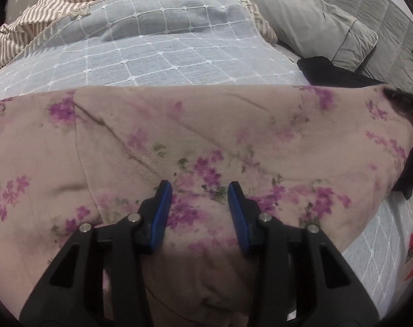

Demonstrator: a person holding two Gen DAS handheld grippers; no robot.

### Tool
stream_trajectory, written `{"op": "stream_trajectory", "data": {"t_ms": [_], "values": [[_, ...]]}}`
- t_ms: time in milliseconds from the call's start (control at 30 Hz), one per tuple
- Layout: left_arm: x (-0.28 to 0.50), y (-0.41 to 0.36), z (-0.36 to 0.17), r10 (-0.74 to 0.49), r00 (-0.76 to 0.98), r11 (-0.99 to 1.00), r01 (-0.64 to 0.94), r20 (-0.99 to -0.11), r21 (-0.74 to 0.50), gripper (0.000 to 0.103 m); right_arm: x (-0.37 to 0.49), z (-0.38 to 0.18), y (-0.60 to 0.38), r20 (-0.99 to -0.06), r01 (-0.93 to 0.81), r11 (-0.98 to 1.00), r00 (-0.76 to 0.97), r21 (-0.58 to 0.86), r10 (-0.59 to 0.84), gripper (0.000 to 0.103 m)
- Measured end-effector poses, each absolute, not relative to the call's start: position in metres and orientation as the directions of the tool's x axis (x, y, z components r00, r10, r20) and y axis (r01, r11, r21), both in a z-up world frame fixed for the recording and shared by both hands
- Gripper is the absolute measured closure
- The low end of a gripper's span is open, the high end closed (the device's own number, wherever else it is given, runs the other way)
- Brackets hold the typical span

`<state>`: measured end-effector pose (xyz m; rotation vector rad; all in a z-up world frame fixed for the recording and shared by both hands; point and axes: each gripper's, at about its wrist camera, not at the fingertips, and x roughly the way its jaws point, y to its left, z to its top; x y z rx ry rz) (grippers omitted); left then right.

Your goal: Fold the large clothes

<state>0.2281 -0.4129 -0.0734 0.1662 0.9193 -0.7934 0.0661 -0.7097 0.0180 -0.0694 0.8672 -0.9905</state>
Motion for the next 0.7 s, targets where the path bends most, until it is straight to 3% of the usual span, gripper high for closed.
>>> {"op": "stream_trajectory", "data": {"t_ms": [67,133,200,300,400,567,700], "values": [[0.229,-0.412,-0.074,-0.556,0.336,0.702,0.679,-0.761,-0.214,0.057,0.06,0.005,-0.714,-0.607,0.722,0.552,0.231,-0.417,-0.76,0.069],[0.231,-0.41,-0.073,-0.568,0.325,0.698,0.677,-0.756,-0.233,0.057,0.05,0.012,-0.714,-0.59,0.76,0.528,0.241,-0.378,-0.77,0.048],[0.231,-0.41,-0.072,-0.569,0.326,0.698,0.677,-0.755,-0.233,0.056,0.042,0.031,-0.704,-0.546,0.788,0.487,0.235,-0.377,-0.804,0.042],[0.226,-0.412,-0.067,-0.569,0.338,0.696,0.683,-0.749,-0.22,0.054,0.038,0.059,-0.671,-0.477,0.787,0.506,0.313,-0.354,-0.821,0.041],[0.223,-0.415,-0.063,-0.584,0.325,0.683,0.693,-0.744,-0.234,0.054,0.06,0.067,-0.625,-0.49,0.714,0.63,0.449,-0.307,-0.747,0.041],[0.215,-0.42,-0.068,-0.585,0.309,0.668,0.708,-0.749,-0.229,0.051,0.137,0.006,-0.544,-0.631,0.44,0.873,0.62,-0.213,-0.466,0.041],[0.216,-0.421,-0.075,-0.599,0.287,0.646,0.724,-0.747,-0.24,0.045,0.162,-0.062,-0.526,-0.695,0.364,0.872,0.531,-0.328,-0.484,0.042]]}}
